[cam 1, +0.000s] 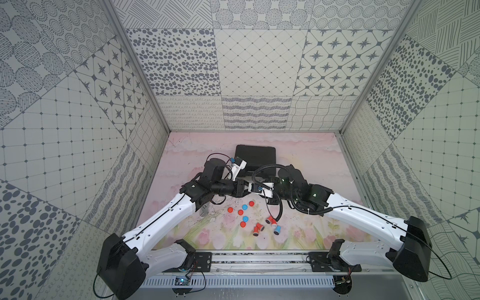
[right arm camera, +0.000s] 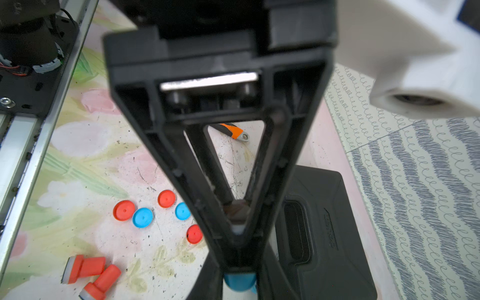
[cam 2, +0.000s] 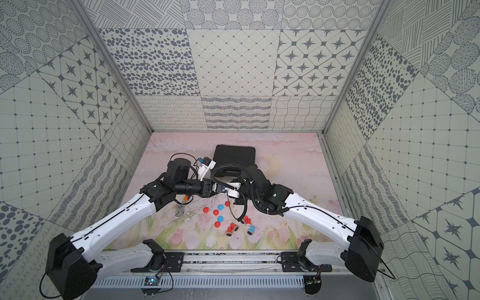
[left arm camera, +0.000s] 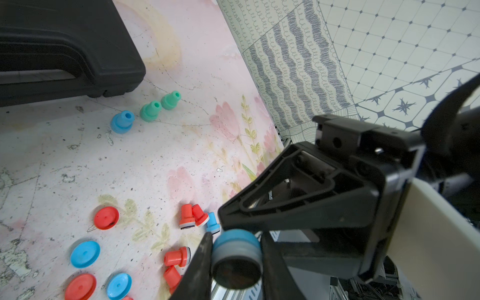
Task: Close the stamp cap
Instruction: Pick up the stamp from the center of the board.
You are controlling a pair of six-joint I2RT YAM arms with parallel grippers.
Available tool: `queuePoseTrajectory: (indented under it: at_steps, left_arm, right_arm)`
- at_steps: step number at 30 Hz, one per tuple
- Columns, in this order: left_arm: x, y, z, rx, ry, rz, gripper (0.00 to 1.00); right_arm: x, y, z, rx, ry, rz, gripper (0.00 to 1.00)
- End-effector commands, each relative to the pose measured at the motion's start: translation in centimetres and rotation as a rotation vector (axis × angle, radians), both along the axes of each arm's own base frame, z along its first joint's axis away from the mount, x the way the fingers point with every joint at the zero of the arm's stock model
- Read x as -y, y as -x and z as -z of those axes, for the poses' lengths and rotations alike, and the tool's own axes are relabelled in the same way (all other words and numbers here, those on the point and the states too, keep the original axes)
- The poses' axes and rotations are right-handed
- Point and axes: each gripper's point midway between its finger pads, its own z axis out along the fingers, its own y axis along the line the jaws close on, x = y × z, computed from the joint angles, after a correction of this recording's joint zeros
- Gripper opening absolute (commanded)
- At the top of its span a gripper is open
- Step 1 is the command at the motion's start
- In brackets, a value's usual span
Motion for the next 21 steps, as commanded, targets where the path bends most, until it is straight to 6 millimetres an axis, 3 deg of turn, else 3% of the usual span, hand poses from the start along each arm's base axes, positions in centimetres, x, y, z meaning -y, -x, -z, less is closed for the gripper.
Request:
queuePoseTrajectory:
  at_steps: [1,8,11,16,21]
  left_arm:
    - [0.6,0.8,-4.7,0.118,0.126,0.062,0.06]
    - [0.9,3.6,-13.4,0.238,0.407,0.198,0.03]
    - [0.8,4.7,-16.2,0.252,0.505,0.254,0.03]
    - [0.5,5.7,-19.0,0.252,0.620,0.314,0.02]
    - [0.4,6.2,-19.9,0.253,0.671,0.348,0.02]
  right_arm:
    - [-0.3,1.0,-6.2,0.084,-0.208,-0.027,0.29]
    - [1.6,4.7,-14.7,0.179,-0.496,-0.127,0.38]
    - [2.1,6.3,-17.2,0.199,-0.572,-0.186,0.39]
    - [2.2,8.2,-19.2,0.197,-0.620,-0.280,0.40]
    - [2.4,8.2,-19.7,0.204,-0.629,-0.274,0.39]
